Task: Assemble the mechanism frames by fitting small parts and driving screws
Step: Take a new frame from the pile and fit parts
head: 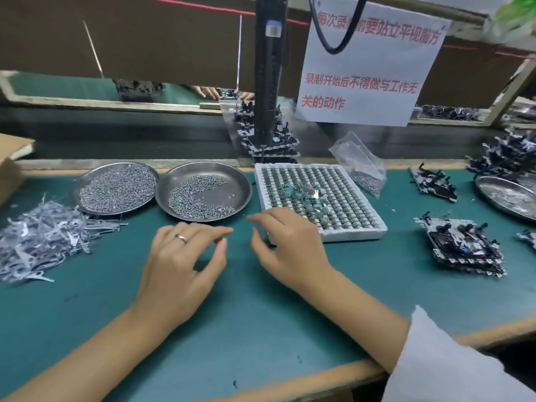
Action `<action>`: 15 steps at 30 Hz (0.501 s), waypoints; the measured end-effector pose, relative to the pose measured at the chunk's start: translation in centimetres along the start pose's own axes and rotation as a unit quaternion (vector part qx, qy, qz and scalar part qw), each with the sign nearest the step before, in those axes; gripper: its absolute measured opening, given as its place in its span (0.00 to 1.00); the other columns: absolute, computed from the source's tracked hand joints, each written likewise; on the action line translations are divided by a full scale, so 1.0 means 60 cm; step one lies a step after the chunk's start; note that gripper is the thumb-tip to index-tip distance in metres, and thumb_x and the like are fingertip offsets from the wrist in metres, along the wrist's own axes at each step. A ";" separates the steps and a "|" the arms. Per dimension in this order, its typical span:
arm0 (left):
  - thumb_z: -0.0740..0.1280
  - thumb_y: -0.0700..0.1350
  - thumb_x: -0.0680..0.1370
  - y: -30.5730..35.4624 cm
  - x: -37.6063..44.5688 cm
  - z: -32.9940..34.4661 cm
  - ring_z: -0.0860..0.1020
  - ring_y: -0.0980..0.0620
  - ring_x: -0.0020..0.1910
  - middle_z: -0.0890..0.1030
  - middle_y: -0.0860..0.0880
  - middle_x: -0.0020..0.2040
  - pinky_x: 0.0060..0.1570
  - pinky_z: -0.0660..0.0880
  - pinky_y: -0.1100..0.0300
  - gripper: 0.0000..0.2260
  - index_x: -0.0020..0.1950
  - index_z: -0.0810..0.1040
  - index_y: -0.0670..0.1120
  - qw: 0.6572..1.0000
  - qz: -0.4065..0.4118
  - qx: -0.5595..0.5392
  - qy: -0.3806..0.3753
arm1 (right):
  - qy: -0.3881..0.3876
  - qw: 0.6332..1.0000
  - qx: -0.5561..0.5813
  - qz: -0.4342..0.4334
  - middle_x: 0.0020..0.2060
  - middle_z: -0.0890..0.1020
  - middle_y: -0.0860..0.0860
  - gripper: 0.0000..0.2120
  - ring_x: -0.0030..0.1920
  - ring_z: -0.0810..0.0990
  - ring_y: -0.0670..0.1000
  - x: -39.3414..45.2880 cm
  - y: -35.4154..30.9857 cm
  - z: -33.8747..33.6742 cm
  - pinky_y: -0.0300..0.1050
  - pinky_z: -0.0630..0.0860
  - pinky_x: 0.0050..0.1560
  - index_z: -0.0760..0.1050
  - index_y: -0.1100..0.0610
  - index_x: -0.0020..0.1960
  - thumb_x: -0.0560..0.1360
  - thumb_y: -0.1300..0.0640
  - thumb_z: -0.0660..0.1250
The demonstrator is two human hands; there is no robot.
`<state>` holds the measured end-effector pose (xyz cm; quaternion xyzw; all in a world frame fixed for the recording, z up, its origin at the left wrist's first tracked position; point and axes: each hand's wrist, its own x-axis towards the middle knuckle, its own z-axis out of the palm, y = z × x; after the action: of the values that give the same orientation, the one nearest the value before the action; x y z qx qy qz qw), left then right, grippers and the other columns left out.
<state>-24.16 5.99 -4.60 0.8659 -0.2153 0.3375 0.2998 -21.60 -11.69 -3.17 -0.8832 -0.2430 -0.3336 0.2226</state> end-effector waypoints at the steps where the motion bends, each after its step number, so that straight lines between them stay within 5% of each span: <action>1: 0.61 0.48 0.76 -0.008 0.012 -0.006 0.78 0.49 0.41 0.82 0.51 0.44 0.48 0.68 0.53 0.13 0.50 0.83 0.44 1.000 -0.028 0.004 -0.003 | -0.002 1.000 0.013 -0.015 0.38 0.83 0.56 0.08 0.38 0.81 0.59 0.011 -0.005 0.017 0.50 0.79 0.37 0.82 0.63 0.47 0.69 0.63 0.68; 9: 0.67 0.44 0.77 -0.060 0.181 0.013 0.76 0.47 0.55 0.79 0.49 0.56 0.56 0.72 0.51 0.12 0.59 0.79 0.47 0.993 -0.106 0.025 -0.035 | 0.017 0.998 0.045 -0.044 0.45 0.83 0.57 0.12 0.43 0.80 0.59 0.046 -0.001 0.094 0.51 0.78 0.42 0.81 0.65 0.52 0.69 0.65 0.65; 15: 0.65 0.46 0.78 -0.074 0.296 0.131 0.73 0.45 0.62 0.73 0.47 0.65 0.61 0.70 0.49 0.15 0.64 0.73 0.48 0.961 -0.193 0.089 -0.176 | 0.026 0.999 0.044 0.008 0.53 0.80 0.57 0.18 0.52 0.79 0.58 0.041 0.015 0.097 0.48 0.75 0.55 0.77 0.64 0.59 0.71 0.61 0.63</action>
<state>-5.95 0.97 1.75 0.9600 -0.0628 0.1333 0.2380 -16.64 -8.47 -5.63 -0.8657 -0.2443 -0.3436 0.2700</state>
